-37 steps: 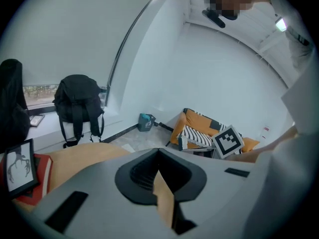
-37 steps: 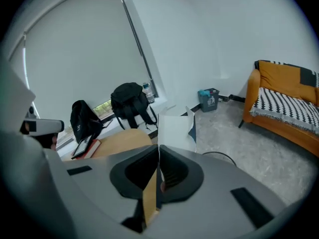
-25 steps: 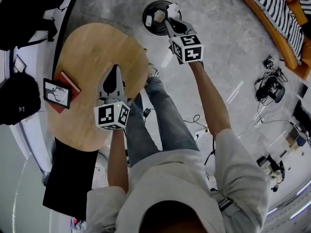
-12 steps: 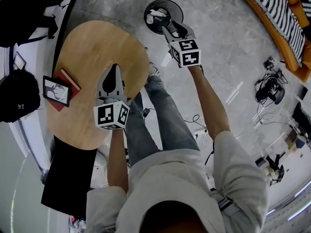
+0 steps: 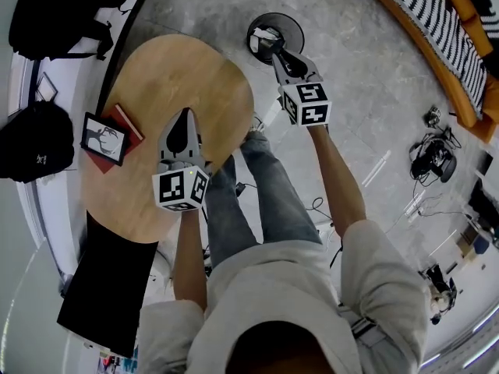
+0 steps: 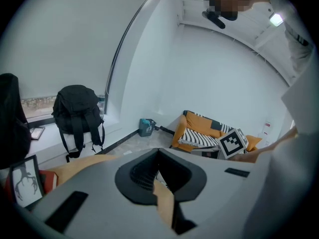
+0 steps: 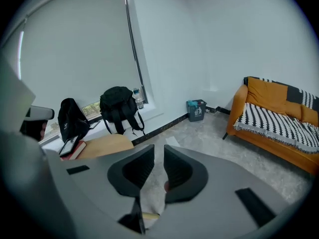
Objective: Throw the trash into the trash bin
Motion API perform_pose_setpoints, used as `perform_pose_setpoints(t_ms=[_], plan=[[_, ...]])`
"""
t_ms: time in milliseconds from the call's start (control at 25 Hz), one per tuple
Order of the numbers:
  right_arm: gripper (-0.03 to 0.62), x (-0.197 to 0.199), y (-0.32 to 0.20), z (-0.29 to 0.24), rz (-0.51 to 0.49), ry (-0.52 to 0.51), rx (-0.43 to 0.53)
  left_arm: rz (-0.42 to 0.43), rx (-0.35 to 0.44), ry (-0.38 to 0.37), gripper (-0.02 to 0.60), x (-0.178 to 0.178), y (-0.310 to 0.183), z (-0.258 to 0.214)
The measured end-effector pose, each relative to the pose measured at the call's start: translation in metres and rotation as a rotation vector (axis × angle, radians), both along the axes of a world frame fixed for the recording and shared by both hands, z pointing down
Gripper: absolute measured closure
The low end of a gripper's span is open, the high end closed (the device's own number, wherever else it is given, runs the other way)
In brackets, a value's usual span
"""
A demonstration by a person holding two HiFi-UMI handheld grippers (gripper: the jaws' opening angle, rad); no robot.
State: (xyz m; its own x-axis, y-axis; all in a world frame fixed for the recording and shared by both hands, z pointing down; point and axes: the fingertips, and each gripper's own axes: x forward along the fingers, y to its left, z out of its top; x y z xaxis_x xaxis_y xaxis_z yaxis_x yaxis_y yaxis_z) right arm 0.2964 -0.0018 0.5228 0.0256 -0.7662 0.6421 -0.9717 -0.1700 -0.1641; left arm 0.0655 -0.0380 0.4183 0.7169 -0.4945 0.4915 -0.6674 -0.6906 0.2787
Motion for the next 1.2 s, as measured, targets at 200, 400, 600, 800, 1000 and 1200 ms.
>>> perform_pose_setpoints(t_ms=[200,400,600,800,1000,1200], plan=[[0.553,-0.038,-0.005,-0.05,-0.018,0.029,0.067,-0.058,0.05,-0.007,0.563,-0.047,-0.014,-0.033],[0.563,-0.068,-0.019,-0.115,-0.071,0.063,0.168,-0.114,0.13,-0.01,0.563,-0.085,-0.031,-0.079],[0.563,-0.077,-0.03,-0.163,-0.116,0.074,0.198,-0.195,0.156,-0.001,0.563,-0.11,-0.054,-0.118],[0.563,-0.087,-0.048,-0.228,-0.124,0.089,0.256,-0.243,0.217,0.031,0.563,-0.137,-0.084,-0.178],[0.563,-0.097,-0.054,-0.28,-0.158,0.111,0.32,-0.264,0.283,0.048,0.563,-0.144,-0.091,-0.223],[0.563,-0.105,-0.054,-0.323,-0.183,0.149,0.371,-0.252,0.309,0.065,0.563,-0.143,-0.084,-0.245]])
